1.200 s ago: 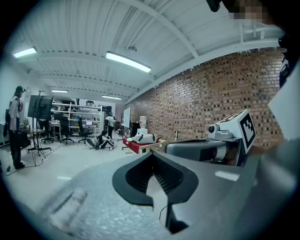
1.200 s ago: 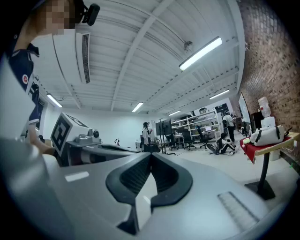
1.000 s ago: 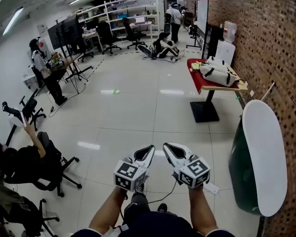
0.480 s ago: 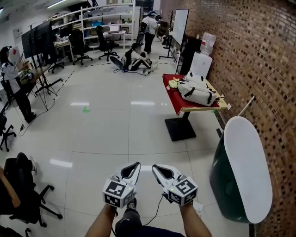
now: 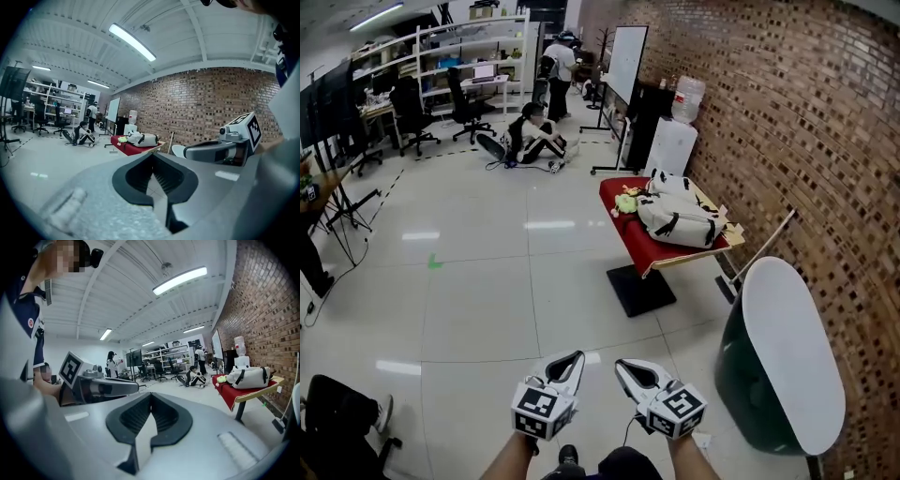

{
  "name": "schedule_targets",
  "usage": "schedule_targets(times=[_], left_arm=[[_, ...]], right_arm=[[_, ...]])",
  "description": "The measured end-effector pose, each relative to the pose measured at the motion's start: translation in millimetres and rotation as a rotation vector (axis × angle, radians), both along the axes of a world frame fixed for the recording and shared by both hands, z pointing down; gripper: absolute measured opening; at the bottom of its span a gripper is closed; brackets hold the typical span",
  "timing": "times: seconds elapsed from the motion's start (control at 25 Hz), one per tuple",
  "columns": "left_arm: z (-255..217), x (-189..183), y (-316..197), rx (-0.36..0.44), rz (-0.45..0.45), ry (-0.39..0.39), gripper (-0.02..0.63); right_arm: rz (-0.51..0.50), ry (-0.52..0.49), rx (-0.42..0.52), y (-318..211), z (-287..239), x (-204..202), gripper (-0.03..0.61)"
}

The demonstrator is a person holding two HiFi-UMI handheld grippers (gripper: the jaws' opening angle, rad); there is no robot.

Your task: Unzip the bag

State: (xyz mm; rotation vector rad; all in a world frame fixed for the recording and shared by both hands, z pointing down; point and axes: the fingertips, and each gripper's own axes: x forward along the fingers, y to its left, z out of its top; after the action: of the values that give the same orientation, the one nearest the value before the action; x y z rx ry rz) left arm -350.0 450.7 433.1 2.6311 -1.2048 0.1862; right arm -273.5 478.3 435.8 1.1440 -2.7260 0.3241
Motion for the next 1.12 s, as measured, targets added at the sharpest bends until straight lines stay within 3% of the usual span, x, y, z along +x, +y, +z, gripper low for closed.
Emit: schedule_targets(times=[0.28,0.64,0.8,1.12], left_arm=[[0,22,-92,-0.008,0.076,-0.009,0.003],[-7,115,-231,0.005,0.118,-0.096,0.003],[-9,163,-284,0.011,0.123,-0.097,0.003],[11,214,-374,-0.019,0.15,-0.1,0.003]], right_arm=[[0.071,-0.047,0.021,-89,-7,24,0.002],[0.071,-0.115,0.066,-231,-20,110,0.002],[0.08,-0.104,0.093,-290,-26,158,0.002],[0.104,-0.07,0.059,-377,-4,206,0.002]])
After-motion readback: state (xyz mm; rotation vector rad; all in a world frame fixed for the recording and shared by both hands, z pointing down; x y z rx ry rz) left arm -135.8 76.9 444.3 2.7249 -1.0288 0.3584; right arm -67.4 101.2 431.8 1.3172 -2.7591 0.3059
